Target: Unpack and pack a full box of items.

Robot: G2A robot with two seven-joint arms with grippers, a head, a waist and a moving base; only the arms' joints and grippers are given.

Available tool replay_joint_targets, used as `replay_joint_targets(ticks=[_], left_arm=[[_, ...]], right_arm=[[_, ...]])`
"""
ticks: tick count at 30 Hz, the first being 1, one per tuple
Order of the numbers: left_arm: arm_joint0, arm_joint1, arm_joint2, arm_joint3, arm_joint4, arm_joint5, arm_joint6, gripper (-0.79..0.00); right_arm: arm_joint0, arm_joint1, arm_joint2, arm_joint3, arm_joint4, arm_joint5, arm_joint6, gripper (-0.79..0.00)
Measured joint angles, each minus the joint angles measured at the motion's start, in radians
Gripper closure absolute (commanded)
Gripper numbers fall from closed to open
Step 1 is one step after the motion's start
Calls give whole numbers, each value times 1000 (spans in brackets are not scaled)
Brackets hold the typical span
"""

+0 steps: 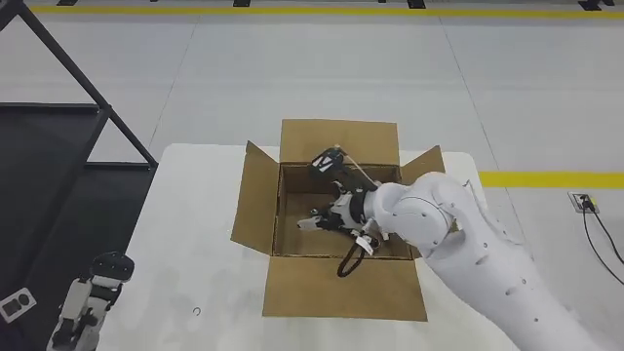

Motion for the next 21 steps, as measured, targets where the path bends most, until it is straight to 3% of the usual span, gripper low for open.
replay_joint_targets(ticks=[7,10,21], left_arm=[[15,0,5,-6,-19,-21,-11,-785],[21,0,10,-1,-24,-37,-20,-785],[21,0,10,-1,-24,-37,-20,-785]], right_arm=[[147,-80,-173,270,-104,62,69,-785],[168,-109,-199,346,-53,56,69,-785],[169,-110,-197,352,-42,55,69,-785]])
